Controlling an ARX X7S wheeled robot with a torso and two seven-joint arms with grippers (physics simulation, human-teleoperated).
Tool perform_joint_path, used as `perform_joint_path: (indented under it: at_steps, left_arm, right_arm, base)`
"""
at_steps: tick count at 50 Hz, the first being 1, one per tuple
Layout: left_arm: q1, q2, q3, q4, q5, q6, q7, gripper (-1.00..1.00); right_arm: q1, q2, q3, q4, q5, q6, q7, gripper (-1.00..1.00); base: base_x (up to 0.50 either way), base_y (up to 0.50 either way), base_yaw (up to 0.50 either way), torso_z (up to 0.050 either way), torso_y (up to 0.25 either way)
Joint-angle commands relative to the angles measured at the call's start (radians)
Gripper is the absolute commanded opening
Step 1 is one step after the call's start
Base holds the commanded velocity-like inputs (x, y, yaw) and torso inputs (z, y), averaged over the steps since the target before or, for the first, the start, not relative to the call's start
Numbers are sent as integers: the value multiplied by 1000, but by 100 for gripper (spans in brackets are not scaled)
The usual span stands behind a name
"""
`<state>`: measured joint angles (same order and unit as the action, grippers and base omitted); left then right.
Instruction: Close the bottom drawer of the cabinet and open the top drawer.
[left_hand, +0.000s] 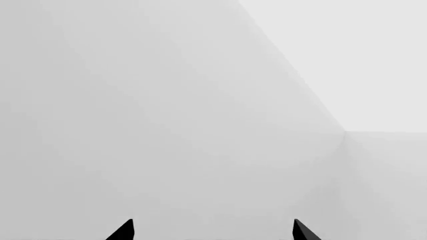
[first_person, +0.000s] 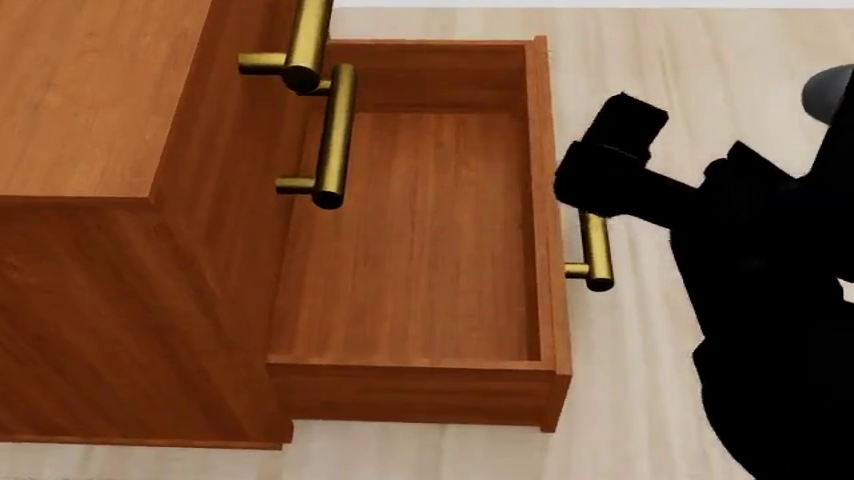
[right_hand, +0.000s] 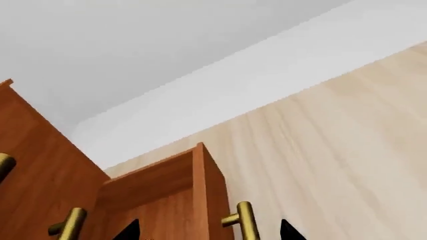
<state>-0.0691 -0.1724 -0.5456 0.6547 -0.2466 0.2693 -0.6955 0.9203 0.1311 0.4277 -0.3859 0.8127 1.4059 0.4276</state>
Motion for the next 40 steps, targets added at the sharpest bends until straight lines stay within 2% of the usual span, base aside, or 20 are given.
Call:
perform_joint_path:
  at_steps: [1, 6, 14, 35, 40]
  left_arm:
    - [3, -7, 6, -2, -2, 1, -4, 100]
    - [4, -12, 10, 0, -1, -5, -7, 100]
    - [4, -17, 13, 4, 4, -12, -14, 100]
    - [10, -26, 20, -1, 3, -3, -20, 100]
    - [12, -28, 22, -1, 4, -1, -22, 100]
  right_arm:
    - [42, -75, 260, 123, 84, 85, 101, 100]
    - [40, -81, 320, 165, 93, 53, 120, 100]
    - [57, -64, 302, 220, 62, -12, 131, 100]
    - [45, 1, 113, 477, -102, -257, 14, 100]
    - [43, 36, -5, 553, -201, -372, -37, 100]
  base:
    - [0, 0, 0, 0, 0]
    - [0, 0, 0, 0, 0]
    - [0, 0, 0, 0, 0]
    - [0, 0, 0, 0, 0]
    - [0, 0, 0, 0, 0]
